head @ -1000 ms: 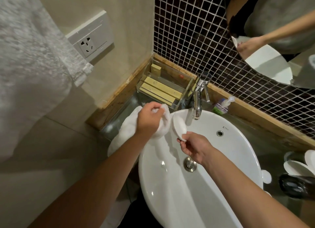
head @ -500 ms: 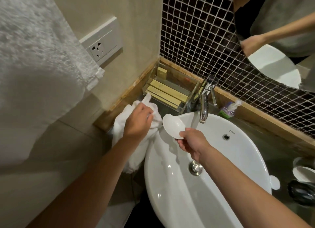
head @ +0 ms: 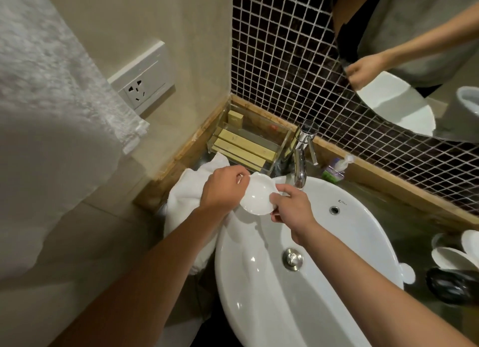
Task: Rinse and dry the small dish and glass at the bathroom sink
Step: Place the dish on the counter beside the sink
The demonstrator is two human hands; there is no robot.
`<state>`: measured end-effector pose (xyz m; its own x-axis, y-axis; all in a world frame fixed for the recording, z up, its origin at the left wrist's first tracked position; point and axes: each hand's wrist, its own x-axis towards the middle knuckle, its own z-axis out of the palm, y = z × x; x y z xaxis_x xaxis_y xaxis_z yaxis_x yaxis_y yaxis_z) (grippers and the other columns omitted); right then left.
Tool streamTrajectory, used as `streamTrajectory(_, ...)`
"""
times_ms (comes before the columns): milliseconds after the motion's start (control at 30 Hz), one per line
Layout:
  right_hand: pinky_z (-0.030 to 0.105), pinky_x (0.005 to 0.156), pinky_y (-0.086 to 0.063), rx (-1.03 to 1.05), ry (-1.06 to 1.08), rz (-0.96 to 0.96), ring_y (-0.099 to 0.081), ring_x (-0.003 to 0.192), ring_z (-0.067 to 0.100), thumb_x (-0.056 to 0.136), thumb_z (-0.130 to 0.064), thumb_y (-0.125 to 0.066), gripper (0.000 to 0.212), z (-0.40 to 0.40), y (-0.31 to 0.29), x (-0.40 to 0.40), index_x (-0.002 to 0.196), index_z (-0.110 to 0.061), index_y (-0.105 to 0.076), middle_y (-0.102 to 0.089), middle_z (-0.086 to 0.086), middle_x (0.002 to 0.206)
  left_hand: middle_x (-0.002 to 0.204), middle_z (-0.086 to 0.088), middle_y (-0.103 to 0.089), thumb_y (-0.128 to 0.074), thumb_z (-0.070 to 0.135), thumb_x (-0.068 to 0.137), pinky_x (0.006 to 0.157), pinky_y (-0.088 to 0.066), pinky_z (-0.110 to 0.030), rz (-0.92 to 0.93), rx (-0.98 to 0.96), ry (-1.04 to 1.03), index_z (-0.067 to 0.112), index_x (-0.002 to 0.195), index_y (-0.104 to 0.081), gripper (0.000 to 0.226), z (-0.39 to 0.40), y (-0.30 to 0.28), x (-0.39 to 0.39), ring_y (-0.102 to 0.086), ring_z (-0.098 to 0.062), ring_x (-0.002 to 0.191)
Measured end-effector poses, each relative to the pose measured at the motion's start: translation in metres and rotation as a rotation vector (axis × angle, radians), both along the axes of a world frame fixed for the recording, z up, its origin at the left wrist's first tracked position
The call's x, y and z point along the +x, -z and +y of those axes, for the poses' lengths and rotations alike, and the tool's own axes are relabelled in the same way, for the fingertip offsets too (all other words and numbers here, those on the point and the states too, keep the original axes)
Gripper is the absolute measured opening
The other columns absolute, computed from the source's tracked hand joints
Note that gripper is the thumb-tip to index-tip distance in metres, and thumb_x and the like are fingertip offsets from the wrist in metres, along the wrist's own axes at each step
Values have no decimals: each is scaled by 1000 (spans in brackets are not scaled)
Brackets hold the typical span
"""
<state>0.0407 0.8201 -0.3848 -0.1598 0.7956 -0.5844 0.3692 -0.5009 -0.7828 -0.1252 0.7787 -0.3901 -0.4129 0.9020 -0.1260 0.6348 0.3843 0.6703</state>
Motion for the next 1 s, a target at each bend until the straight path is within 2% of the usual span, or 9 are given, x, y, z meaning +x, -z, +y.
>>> streamTrajectory(133, 29, 53, -57, 190, -24, -56, -64, 65, 17, 92, -14, -54, 25, 1, -14, 13, 112, -20, -69, -70, 11, 92, 96, 7, -69, -58, 31, 92, 76, -54, -27, -88, 58, -54, 29, 103, -68, 15, 4, -8, 14, -62, -14, 82)
streamTrajectory(200, 30, 50, -59, 321, -35, -106, -65, 63, 12, 94, -17, -53, 21, 0, -21, 22, 103, -30, -67, -69, 3, 88, 93, 10, -68, -60, 33, 90, 74, -56, -27, -142, 117, -95, 32, 101, -68, 13, 5, -10, 23, -62, -12, 82)
streamTrajectory(233, 34, 52, -60, 370, -33, -143, -65, 65, 11, 94, -17, -54, 22, 0, -23, 26, 98, -36, -64, -68, -1, 86, 91, 11, -68, -61, 34, 90, 73, -56, -26, -147, 151, -92, 32, 100, -68, 13, 5, -12, 28, -63, -11, 82)
streamTrajectory(367, 51, 63, -61, 482, 36, -238, -66, 68, 16, 90, -12, -54, 28, -4, -29, 49, 88, -40, -57, -64, -4, 73, 91, 12, -70, -59, 29, 91, 71, -54, -25, -138, 277, 17, 28, 101, -70, 16, 14, -20, 50, -62, -6, 82)
streamTrajectory(567, 47, 61, -62, 488, 258, -271, -66, 70, 14, 89, -7, -56, 31, -2, -39, 106, 89, -37, -63, -67, -10, 74, 97, 10, -70, -59, 25, 91, 73, -47, -15, -175, 346, 241, 26, 105, -71, 19, 43, -33, 108, -59, -2, 85)
streamTrajectory(700, 41, 61, -64, 396, 441, -259, -68, 78, 19, 86, -4, -58, 33, 9, -41, 159, 86, -35, -69, -70, -6, 83, 109, 2, -62, -53, 25, 93, 84, -49, -31, -260, 241, 358, 23, 117, -68, 29, 65, -32, 166, -59, -13, 95)
streamTrajectory(800, 50, 72, -62, 322, 531, -274, -68, 75, 22, 84, -6, -58, 28, 20, -35, 202, 93, -28, -73, -72, 1, 81, 119, -2, -58, -52, 24, 92, 91, -46, -32, -330, 132, 386, 20, 125, -62, 35, 81, -24, 215, -57, -17, 104)
streamTrajectory(900, 54, 82, -58, 272, 542, -285, -68, 86, 29, 85, -11, -60, 26, 34, -23, 241, 108, -21, -69, -72, 8, 91, 124, -6, -57, -52, 27, 92, 97, -45, -36, -324, 15, 402, 17, 129, -58, 39, 99, -13, 260, -55, -21, 109)
streamTrajectory(1000, 47, 86, -57, 205, 547, -300, -66, 91, 21, 89, -15, -62, 32, 48, -5, 274, 121, -16, -63, -68, 1, 99, 131, -7, -54, -49, 30, 94, 97, -42, -35, -295, -102, 420, 14, 134, -52, 43, 115, 0, 298, -54, -25, 114)
